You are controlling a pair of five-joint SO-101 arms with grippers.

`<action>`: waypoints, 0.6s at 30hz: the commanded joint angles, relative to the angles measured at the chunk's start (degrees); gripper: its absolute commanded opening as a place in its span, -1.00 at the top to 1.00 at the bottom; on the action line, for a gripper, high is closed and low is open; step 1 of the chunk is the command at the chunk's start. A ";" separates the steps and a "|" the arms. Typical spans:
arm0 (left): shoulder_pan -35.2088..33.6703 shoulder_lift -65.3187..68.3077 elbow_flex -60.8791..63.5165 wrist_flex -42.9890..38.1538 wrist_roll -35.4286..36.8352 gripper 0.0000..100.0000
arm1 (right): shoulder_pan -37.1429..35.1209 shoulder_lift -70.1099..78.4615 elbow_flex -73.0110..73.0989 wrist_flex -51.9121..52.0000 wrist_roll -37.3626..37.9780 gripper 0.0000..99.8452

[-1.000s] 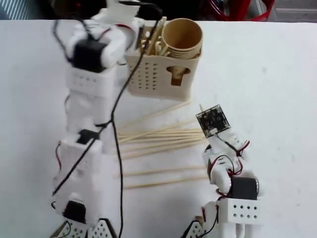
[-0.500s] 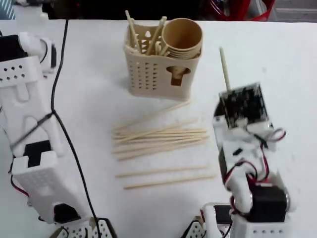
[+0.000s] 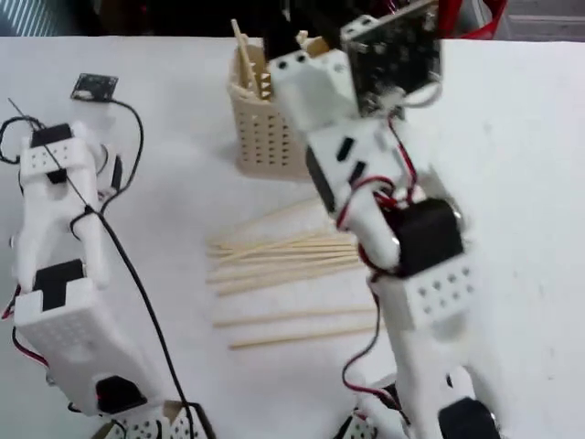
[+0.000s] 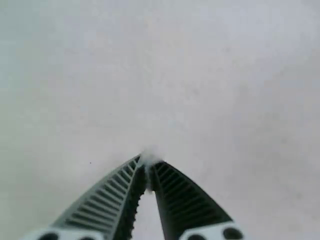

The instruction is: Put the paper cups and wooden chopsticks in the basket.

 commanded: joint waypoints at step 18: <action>0.48 -2.07 3.52 -3.43 -3.78 0.95 | -3.65 25.63 -2.73 -24.04 16.62 0.97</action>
